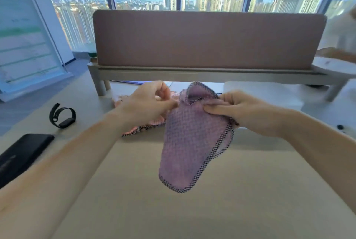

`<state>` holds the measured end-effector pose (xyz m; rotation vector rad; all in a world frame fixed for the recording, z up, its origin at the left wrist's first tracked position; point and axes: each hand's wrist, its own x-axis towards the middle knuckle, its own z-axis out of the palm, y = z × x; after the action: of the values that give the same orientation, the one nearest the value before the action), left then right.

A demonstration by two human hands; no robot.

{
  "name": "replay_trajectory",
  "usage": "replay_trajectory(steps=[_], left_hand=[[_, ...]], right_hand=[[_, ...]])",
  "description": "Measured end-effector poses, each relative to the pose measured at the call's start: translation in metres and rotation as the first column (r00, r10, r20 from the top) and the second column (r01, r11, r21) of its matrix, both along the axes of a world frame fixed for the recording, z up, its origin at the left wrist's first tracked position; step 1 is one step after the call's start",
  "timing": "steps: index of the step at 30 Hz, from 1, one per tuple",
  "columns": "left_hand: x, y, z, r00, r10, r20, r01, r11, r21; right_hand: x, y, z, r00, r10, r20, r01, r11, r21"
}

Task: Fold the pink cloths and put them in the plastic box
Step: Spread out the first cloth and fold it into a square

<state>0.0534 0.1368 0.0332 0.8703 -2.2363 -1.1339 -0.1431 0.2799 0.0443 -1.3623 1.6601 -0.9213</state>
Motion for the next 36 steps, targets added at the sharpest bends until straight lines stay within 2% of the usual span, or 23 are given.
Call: replay_trajectory(steps=[1,2,3,4,5,6,7,9,11,16,20,23,25,30,32,34,35,36], left_hand=[[0.001,0.003,-0.005,0.99,0.045,0.134,-0.033,0.995,-0.089],[0.0,0.009,-0.008,0.979,0.065,0.194,-0.044,0.993,-0.112],[-0.001,0.02,-0.009,0.986,0.02,0.168,-0.015,0.999,-0.034],[-0.002,0.034,-0.011,0.994,-0.051,0.094,0.04,0.992,0.118],[-0.005,0.048,-0.013,0.993,-0.12,0.017,0.11,0.951,0.289],[-0.009,0.063,-0.014,0.987,-0.156,-0.026,0.154,0.909,0.386],[-0.013,0.072,-0.019,0.986,-0.162,-0.036,0.163,0.906,0.391],[-0.021,0.081,-0.032,0.995,-0.073,-0.074,0.094,0.931,0.353],[-0.028,0.08,-0.039,0.994,0.011,-0.107,0.031,0.925,0.379],[-0.031,0.082,-0.034,0.995,-0.006,-0.099,0.044,0.922,0.386],[-0.027,0.082,-0.032,0.996,-0.005,-0.09,0.026,0.973,0.228],[-0.017,0.077,-0.032,0.99,-0.084,-0.109,0.104,0.976,0.193],[-0.009,0.076,-0.029,0.98,-0.173,-0.1,0.188,0.966,0.176],[0.005,0.075,-0.02,0.963,-0.263,-0.051,0.268,0.944,0.19],[0.013,0.07,-0.014,0.977,-0.198,-0.073,0.209,0.958,0.195],[0.021,0.066,-0.006,0.988,-0.063,-0.138,0.1,0.956,0.276],[0.023,0.065,0.0,0.985,0.017,-0.17,0.044,0.936,0.348],[0.025,0.066,0.006,0.977,0.08,-0.197,0.008,0.911,0.412]], right_hand=[[0.0,0.005,-0.001,1.0,-0.023,-0.006,0.023,1.0,0.018],[0.0,0.009,-0.003,0.999,-0.033,-0.016,0.033,0.999,0.025],[0.002,0.013,-0.006,0.999,-0.041,-0.023,0.042,0.999,0.028],[0.003,0.016,-0.009,0.999,-0.03,-0.044,0.031,0.999,0.026],[0.005,0.019,-0.013,0.998,-0.019,-0.065,0.02,0.999,0.025],[0.007,0.021,-0.016,0.996,0.008,-0.084,-0.005,0.999,0.033],[0.009,0.024,-0.019,0.994,0.037,-0.102,-0.031,0.998,0.053],[0.012,0.029,-0.022,0.987,0.087,-0.135,-0.075,0.993,0.089],[0.012,0.033,-0.023,0.985,0.078,-0.155,-0.065,0.994,0.084],[0.015,0.036,-0.029,0.976,0.026,-0.215,-0.045,0.996,-0.082],[0.024,0.04,-0.025,0.965,0.05,-0.257,-0.076,0.993,-0.09],[0.021,0.046,-0.016,0.987,0.071,-0.142,-0.078,0.996,-0.04],[0.02,0.048,-0.012,0.997,0.019,-0.079,-0.021,0.999,-0.024],[0.018,0.04,-0.024,0.987,-0.127,-0.095,0.125,0.992,-0.031],[0.009,0.04,-0.029,0.964,-0.186,-0.19,0.186,0.982,-0.018],[0.004,0.046,-0.031,0.879,-0.276,-0.388,0.274,0.96,-0.061],[0.007,0.05,-0.029,0.796,-0.362,-0.484,0.33,0.931,-0.153],[0.014,0.053,-0.025,0.729,-0.464,-0.504,0.369,0.886,-0.281]])
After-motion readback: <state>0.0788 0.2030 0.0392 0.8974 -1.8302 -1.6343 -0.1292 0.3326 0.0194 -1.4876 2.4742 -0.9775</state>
